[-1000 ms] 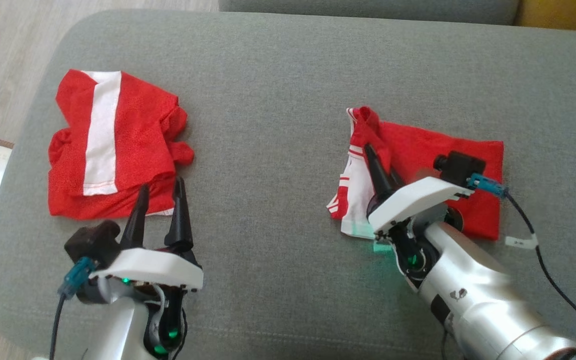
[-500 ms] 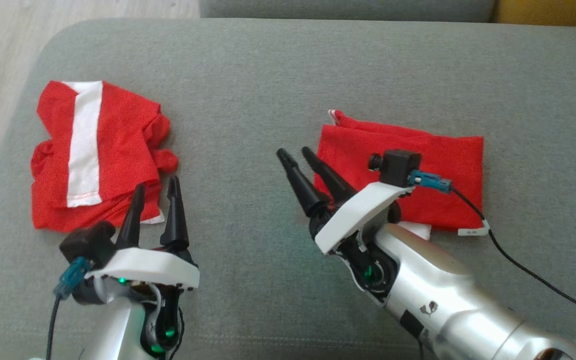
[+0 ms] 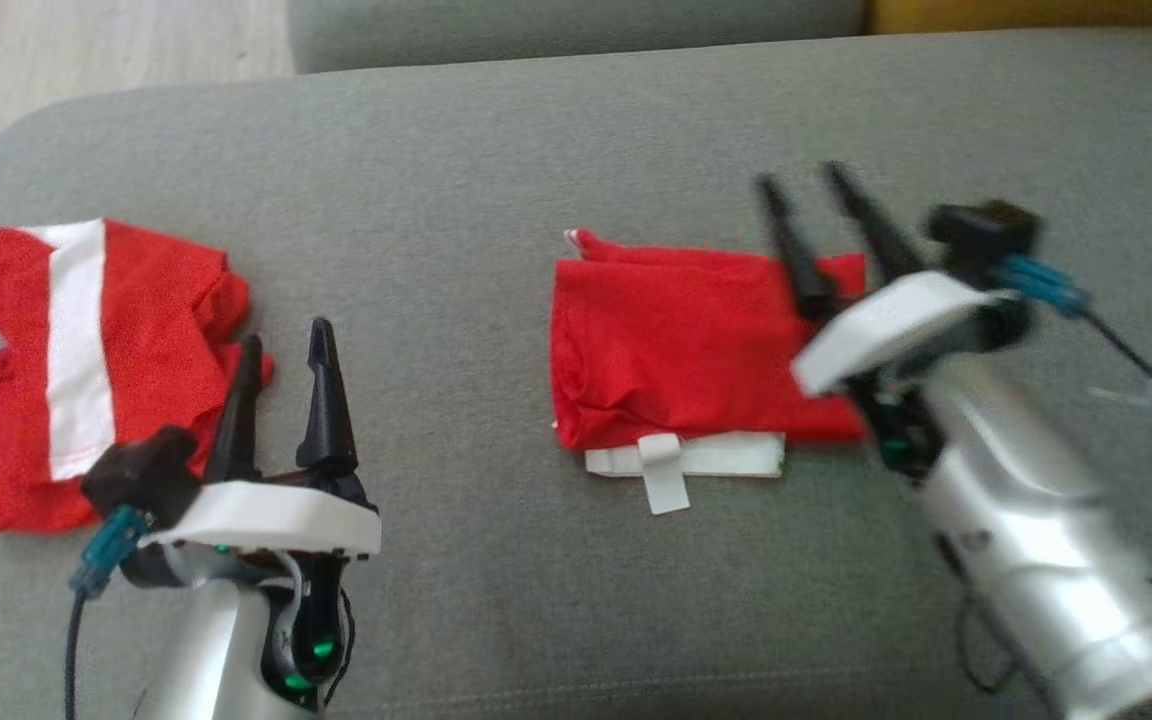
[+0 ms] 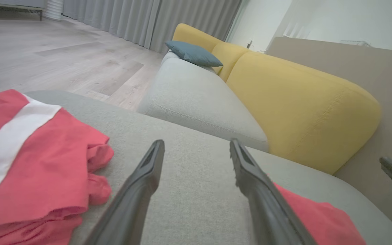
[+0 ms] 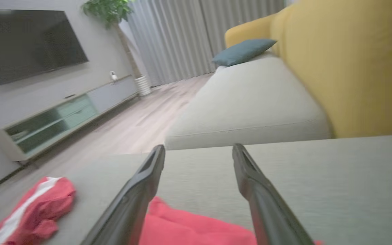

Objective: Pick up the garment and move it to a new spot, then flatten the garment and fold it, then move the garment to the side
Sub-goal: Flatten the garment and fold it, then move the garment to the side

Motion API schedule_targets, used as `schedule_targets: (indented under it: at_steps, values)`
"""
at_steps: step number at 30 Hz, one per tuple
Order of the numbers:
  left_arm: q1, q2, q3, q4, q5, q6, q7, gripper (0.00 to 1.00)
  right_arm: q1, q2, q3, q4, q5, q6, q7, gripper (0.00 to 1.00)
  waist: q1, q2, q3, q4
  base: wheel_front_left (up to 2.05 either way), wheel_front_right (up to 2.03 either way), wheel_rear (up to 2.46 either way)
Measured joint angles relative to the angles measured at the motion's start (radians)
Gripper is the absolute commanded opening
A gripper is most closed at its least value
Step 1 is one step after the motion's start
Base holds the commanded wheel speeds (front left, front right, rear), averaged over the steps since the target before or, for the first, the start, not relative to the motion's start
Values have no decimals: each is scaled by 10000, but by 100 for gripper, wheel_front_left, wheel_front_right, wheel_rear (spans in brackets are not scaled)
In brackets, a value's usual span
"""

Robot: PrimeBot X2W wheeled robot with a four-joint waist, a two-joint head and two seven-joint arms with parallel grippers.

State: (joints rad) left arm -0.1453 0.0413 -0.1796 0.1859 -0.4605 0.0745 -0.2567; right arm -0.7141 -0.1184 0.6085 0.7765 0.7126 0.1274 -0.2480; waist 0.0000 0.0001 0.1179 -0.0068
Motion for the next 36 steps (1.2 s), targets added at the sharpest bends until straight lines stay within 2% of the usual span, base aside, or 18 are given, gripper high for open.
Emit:
schedule_targets:
  at_steps: [1,3,7,10,13,19,25,36]
  values:
    - [-5,0,4,-157,0,-42,0,100,366,-303,-1049,-130,-974,0,-2,100,0,0,-21,-149,0,0,0]
    - [-38,-4,94,-326,0,-42,0,100,989,-535,-2010,-531,-1975,0,-4,100,0,0,-28,-283,0,0,0]
    - [-42,8,345,-585,36,-58,0,100,2345,-458,-3638,-1749,-3720,0,-29,100,0,0,-42,-569,0,0,0]
    - [-40,-2,362,-698,111,-100,0,100,3080,-117,-4589,-2754,-4660,0,-31,100,0,0,-53,-789,0,0,0]
    - [-39,0,362,-740,255,-142,0,100,3640,228,-5010,-3634,-5358,0,-31,100,0,0,-48,-981,0,0,0]
    - [12,-2,313,-552,742,-201,0,100,4474,504,-5517,-4424,-5701,0,-33,100,0,0,-54,-1154,0,0,0]
    - [239,4,249,-368,1526,-199,0,100,4853,606,-5636,-4629,-5687,0,-33,100,0,0,14,-1158,0,0,0]
    - [184,4,29,-366,1469,-123,0,100,4827,633,-5620,-4535,-5582,0,-33,100,0,0,309,-959,0,0,0]
